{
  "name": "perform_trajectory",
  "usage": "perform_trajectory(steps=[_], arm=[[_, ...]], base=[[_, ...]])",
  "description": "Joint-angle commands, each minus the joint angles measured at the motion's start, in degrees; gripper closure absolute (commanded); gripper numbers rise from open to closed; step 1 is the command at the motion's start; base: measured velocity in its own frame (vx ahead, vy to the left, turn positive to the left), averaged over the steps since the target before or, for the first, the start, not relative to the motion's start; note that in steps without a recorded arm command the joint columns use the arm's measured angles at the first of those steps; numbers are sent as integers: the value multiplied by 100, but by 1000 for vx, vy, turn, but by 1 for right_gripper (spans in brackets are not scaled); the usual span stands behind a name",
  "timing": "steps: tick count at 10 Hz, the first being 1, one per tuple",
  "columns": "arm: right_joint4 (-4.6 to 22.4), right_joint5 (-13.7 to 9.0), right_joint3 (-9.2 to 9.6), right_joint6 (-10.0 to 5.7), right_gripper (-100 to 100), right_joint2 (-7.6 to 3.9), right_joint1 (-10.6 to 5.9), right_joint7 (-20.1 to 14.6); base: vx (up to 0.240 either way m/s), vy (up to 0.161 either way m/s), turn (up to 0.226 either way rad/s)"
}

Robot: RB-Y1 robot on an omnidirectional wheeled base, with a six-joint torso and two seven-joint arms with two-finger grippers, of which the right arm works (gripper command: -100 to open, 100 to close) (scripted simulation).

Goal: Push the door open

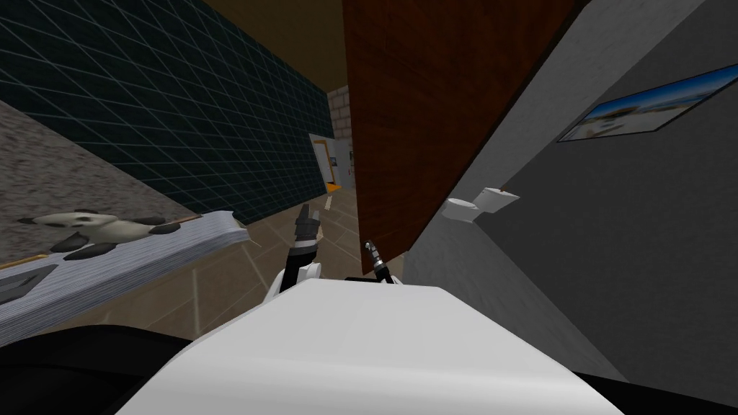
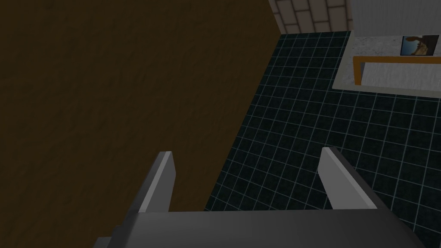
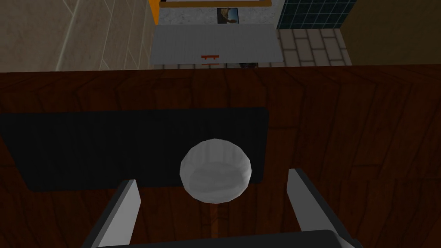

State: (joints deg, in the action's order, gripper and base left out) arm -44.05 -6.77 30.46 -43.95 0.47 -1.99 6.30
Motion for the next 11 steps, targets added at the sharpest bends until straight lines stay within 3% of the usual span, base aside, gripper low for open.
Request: perform_trajectory(steps=[1, 2, 7, 8, 11], arm=[[0, 0, 0, 0, -100, 0, 0, 0], [0, 0, 0, 0, 100, 0, 0, 0], [0, 0, 0, 0, 100, 0, 0, 0], [10, -35, -83, 7, 100, -101, -12, 15], [23, -109, -257, 14, 100, -193, -42, 39]], base=[[73, 68, -21], [-17, -10, 9], [-13, -12, 4], [71, 76, -31], [123, 156, -60]])
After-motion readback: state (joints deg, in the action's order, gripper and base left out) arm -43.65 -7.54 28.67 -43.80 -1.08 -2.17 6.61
